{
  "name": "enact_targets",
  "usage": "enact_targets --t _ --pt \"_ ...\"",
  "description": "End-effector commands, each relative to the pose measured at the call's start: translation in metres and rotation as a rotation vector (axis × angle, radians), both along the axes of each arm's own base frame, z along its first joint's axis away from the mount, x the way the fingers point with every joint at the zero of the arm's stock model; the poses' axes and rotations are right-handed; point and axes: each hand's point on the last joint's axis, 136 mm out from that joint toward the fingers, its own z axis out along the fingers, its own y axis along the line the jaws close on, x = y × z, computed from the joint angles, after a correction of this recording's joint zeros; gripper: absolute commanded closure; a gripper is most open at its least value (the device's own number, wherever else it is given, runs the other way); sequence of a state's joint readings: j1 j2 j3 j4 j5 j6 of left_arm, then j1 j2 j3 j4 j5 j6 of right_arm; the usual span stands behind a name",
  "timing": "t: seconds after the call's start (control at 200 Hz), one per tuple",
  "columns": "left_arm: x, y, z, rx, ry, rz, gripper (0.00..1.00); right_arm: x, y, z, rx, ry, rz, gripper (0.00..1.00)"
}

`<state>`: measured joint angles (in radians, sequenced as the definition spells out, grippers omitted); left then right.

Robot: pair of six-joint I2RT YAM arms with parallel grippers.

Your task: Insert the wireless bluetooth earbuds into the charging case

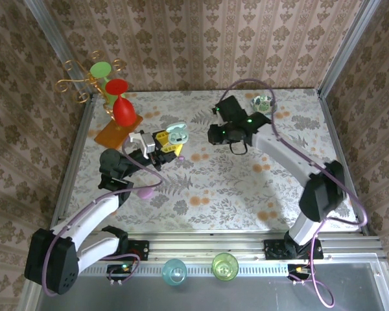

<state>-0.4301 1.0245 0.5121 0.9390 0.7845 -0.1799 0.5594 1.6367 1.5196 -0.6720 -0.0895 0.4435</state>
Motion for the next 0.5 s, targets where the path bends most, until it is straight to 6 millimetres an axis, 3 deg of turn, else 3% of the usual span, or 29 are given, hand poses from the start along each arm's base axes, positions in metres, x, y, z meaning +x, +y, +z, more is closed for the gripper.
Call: enact_targets --t 0.0,0.23,0.405,0.495 --pt "0.004 0.004 0.004 -0.025 -0.049 0.039 0.77 -0.020 0.015 0.043 0.203 -0.022 0.056 0.79" --pt "0.013 0.004 0.000 -0.031 -0.049 0.059 0.77 -0.056 0.036 0.131 0.456 -0.148 0.225 0.80" --pt "0.015 0.003 -0.001 -0.038 -0.043 0.056 0.77 -0.078 0.064 0.171 0.495 -0.234 0.355 0.79" --pt "0.016 0.003 -0.001 -0.039 -0.042 0.057 0.77 -0.081 0.081 0.179 0.492 -0.253 0.396 0.80"
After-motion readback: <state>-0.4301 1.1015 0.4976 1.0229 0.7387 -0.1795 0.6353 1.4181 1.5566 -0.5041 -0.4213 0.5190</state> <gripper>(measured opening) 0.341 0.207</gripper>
